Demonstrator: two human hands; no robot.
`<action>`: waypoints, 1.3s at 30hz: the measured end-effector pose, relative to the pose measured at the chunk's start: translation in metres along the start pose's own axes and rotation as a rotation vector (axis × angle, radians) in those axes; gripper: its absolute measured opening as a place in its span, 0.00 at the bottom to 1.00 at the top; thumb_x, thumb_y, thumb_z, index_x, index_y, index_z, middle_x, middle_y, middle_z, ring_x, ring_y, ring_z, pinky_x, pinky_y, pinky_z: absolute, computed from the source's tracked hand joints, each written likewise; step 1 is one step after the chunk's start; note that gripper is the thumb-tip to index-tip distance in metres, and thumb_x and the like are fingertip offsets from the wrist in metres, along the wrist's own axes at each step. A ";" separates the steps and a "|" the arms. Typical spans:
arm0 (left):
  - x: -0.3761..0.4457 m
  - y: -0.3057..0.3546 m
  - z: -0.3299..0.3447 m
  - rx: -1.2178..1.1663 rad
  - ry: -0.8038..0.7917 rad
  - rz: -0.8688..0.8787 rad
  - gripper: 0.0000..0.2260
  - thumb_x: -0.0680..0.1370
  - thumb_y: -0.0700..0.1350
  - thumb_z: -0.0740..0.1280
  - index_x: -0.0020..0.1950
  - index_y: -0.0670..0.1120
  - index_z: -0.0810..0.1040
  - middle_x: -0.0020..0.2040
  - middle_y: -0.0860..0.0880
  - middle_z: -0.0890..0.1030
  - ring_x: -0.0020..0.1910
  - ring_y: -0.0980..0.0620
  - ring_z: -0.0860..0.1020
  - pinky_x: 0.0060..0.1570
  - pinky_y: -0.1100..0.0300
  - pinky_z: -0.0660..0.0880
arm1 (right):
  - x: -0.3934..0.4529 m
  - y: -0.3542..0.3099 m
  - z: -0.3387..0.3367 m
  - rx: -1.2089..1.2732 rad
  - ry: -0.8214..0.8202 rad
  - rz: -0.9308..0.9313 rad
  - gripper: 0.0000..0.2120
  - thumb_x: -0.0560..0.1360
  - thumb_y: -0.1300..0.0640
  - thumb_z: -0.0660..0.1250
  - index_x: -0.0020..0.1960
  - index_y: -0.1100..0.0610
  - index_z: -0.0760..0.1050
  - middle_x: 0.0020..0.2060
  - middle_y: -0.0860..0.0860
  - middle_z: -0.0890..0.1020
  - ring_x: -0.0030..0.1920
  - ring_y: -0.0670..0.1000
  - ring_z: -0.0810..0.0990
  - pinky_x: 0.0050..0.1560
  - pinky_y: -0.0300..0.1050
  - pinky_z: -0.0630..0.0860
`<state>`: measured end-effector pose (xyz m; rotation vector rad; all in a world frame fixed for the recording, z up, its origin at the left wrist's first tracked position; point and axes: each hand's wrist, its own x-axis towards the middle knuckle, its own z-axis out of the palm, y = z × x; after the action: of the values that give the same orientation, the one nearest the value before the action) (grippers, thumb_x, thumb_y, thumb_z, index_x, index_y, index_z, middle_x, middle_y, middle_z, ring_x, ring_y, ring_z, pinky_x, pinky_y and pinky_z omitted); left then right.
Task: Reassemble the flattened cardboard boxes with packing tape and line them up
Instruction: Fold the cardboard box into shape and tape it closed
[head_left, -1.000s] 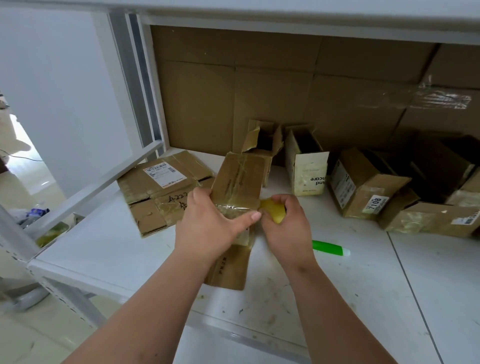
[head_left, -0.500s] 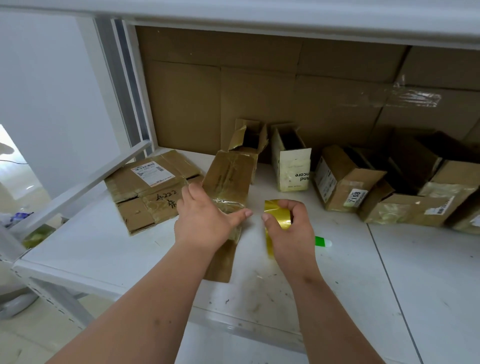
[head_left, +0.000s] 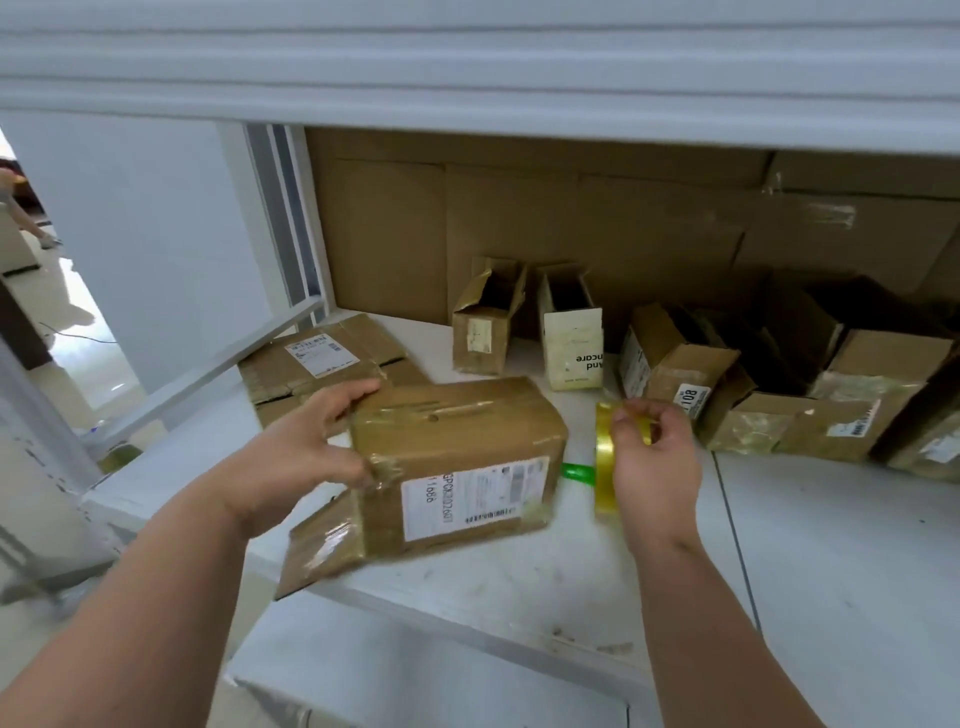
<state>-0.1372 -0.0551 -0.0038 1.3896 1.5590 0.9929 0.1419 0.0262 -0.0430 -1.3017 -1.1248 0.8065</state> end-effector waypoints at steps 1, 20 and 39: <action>-0.004 0.003 0.001 0.041 -0.050 -0.012 0.47 0.53 0.47 0.76 0.72 0.58 0.68 0.65 0.61 0.73 0.64 0.62 0.72 0.57 0.62 0.71 | 0.001 0.001 -0.004 -0.033 -0.026 0.008 0.06 0.80 0.55 0.64 0.55 0.48 0.74 0.42 0.42 0.75 0.44 0.49 0.76 0.37 0.41 0.70; -0.002 0.021 0.108 0.403 0.463 -0.069 0.31 0.75 0.68 0.61 0.69 0.49 0.75 0.82 0.50 0.48 0.80 0.44 0.40 0.77 0.42 0.45 | -0.040 0.008 -0.032 -0.072 -0.350 -0.008 0.04 0.77 0.52 0.69 0.50 0.47 0.74 0.36 0.45 0.73 0.35 0.43 0.72 0.33 0.35 0.70; 0.033 0.045 0.131 0.529 0.201 0.220 0.20 0.81 0.33 0.59 0.67 0.50 0.79 0.70 0.53 0.71 0.66 0.57 0.70 0.64 0.71 0.62 | 0.007 -0.006 -0.071 0.044 -0.374 0.113 0.08 0.78 0.61 0.66 0.47 0.47 0.75 0.45 0.51 0.82 0.35 0.54 0.86 0.39 0.52 0.81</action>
<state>-0.0012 -0.0128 -0.0124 1.9023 1.9429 0.9042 0.2102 0.0099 -0.0293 -1.2145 -1.3247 1.1871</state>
